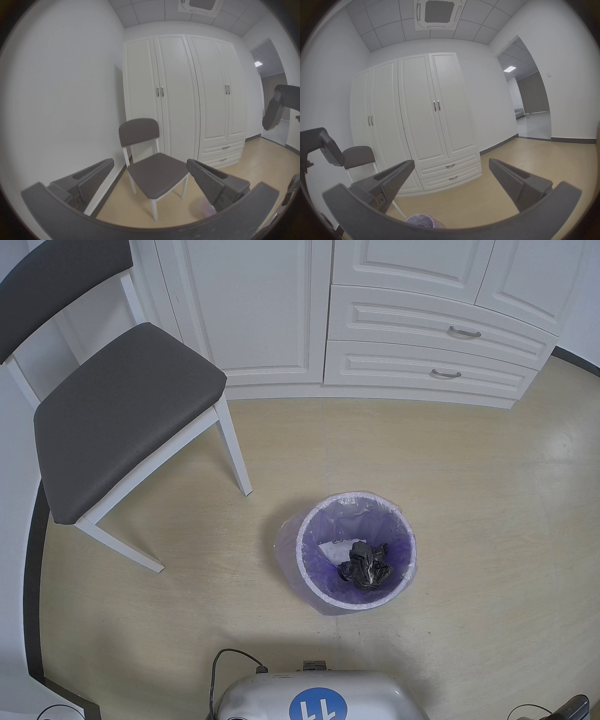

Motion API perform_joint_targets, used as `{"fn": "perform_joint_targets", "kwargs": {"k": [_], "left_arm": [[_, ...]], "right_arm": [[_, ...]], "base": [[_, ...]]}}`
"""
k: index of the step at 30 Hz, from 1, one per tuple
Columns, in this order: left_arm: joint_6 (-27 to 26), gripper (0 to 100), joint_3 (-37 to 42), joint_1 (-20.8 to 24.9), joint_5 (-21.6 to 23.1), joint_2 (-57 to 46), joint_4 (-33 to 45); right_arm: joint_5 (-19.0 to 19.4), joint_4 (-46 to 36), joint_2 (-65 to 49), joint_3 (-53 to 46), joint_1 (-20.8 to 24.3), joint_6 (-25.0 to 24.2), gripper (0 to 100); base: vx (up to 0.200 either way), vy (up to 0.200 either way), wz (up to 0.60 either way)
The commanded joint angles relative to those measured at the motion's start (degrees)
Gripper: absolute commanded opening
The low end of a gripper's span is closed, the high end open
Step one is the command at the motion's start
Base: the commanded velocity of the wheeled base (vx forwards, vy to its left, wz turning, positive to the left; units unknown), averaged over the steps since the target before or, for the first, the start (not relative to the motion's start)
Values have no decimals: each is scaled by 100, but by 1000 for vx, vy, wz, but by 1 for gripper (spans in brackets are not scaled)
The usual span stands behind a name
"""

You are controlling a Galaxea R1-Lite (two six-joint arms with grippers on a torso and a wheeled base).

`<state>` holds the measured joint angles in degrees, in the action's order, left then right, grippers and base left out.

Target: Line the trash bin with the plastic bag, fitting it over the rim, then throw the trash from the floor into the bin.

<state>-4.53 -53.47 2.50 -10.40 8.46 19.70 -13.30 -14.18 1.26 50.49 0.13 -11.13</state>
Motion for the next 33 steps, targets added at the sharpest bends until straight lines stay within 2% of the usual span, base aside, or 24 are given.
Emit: {"fn": "perform_joint_targets", "kwargs": {"k": [1, 4, 8, 12, 15, 17, 18, 21, 25, 30, 33], "left_arm": [[436, 100, 126, -171, -6, -591, 526], [524, 100, 284, -241, 3, -828, 816], [664, 100, 513, -250, 20, -837, 781], [682, 100, 1330, -259, 12, -846, 605], [831, 100, 2323, -259, 29, -837, -696], [840, 100, 2438, -259, 29, -837, -871], [752, 100, 3492, -259, 64, -828, -2374], [594, 100, 4477, -250, 108, -793, -3367], [559, 100, 5039, -250, 152, -802, -3464], [568, 100, 5347, -250, 152, -811, -3341], [585, 100, 5338, -250, 161, -837, -2875]], "right_arm": [[-24, 29, -126, -22, -5, -56, 100], [12, 38, -126, -48, -5, -47, 100], [47, 82, -126, -198, -5, -21, 100], [56, 442, -126, -576, -5, 67, 100], [56, 1189, -126, -1112, -5, 392, 100], [56, 1277, -126, -1165, -5, 419, 100], [47, 2130, -126, -1683, -5, 735, 100], [56, 2877, -126, -2237, -5, 1104, 100], [56, 3395, -126, -2650, -5, 1377, 100], [56, 3685, -126, -3010, -5, 1649, 100], [56, 3773, -126, -3204, -5, 1763, 100]], "base": [[0, 0, 0], [0, 0, 0], [0, 0, 0], [0, 0, 0], [0, 0, 0], [0, 0, 0], [0, 0, 0], [0, 0, 0], [0, 0, 0], [0, 0, 0], [0, 0, 0]]}}
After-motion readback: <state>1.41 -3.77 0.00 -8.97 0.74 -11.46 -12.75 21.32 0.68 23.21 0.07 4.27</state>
